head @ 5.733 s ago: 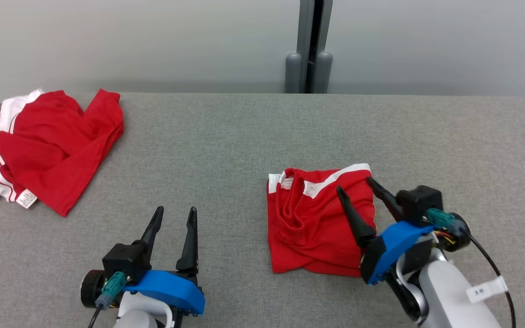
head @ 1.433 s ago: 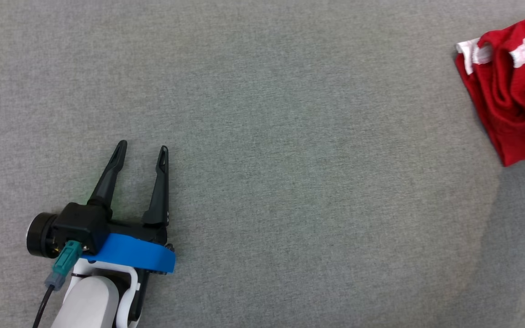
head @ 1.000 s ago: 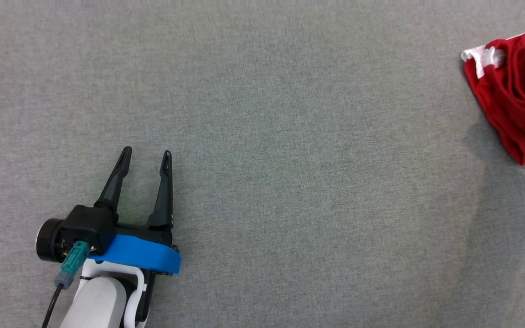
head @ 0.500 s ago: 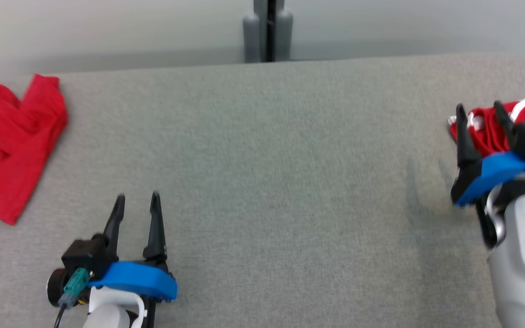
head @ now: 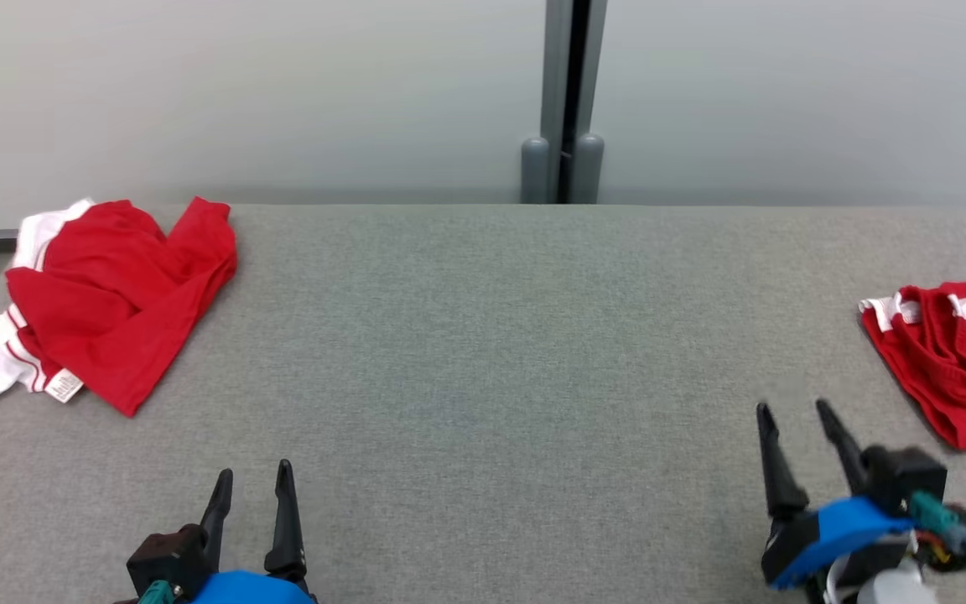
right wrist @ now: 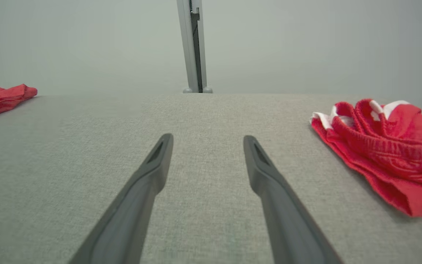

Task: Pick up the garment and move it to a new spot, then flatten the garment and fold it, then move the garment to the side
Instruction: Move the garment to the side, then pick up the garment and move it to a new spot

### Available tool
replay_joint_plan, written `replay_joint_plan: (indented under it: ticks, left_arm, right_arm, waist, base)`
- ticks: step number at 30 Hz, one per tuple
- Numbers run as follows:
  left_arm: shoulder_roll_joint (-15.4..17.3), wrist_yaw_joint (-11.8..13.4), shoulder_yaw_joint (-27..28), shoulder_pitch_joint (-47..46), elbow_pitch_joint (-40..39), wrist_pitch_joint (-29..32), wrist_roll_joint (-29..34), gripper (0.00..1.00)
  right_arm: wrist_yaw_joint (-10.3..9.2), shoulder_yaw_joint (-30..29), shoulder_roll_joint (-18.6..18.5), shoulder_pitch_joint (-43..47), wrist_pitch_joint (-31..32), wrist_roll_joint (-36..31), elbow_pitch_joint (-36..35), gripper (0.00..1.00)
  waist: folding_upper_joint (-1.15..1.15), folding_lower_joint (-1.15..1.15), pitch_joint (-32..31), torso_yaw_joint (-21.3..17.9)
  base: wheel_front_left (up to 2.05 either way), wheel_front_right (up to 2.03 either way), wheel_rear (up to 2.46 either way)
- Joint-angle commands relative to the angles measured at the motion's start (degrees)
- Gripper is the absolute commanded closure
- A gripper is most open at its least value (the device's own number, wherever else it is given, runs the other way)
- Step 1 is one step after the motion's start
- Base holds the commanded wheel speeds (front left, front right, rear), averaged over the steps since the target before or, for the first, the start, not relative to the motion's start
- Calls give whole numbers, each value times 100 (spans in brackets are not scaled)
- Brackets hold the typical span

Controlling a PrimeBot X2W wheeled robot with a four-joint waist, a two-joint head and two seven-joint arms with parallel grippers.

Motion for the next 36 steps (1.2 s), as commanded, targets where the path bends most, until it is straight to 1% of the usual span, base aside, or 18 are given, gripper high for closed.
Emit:
replay_joint_plan:
  ticks: [1,6,12,21,36]
  left_arm:
    - [-5,-25,9,27,7,-21,31,0]
    - [-43,-55,4,87,10,-26,100,0]
    - [-76,-98,-34,72,101,-28,183,0]
    - [-110,-139,-38,29,189,-28,242,0]
    - [-143,-149,30,135,79,-29,323,0]
  right_arm:
    - [0,43,-3,154,-47,145,-76,0]
    - [0,341,-5,617,-75,567,-244,0]
    - [0,477,-5,631,-92,778,-250,0]
    - [0,517,-4,699,-93,712,-373,0]
    - [0,504,-3,789,-95,658,-473,0]
  waist:
    - [0,2,-16,19]
    - [0,2,-73,43]
    - [0,2,-128,-5]
    - [0,2,-209,-16]
    - [0,2,-267,22]
  base:
    - [0,0,0]
    - [0,0,0]
    - [0,0,0]
    - [0,0,0]
    - [0,0,0]
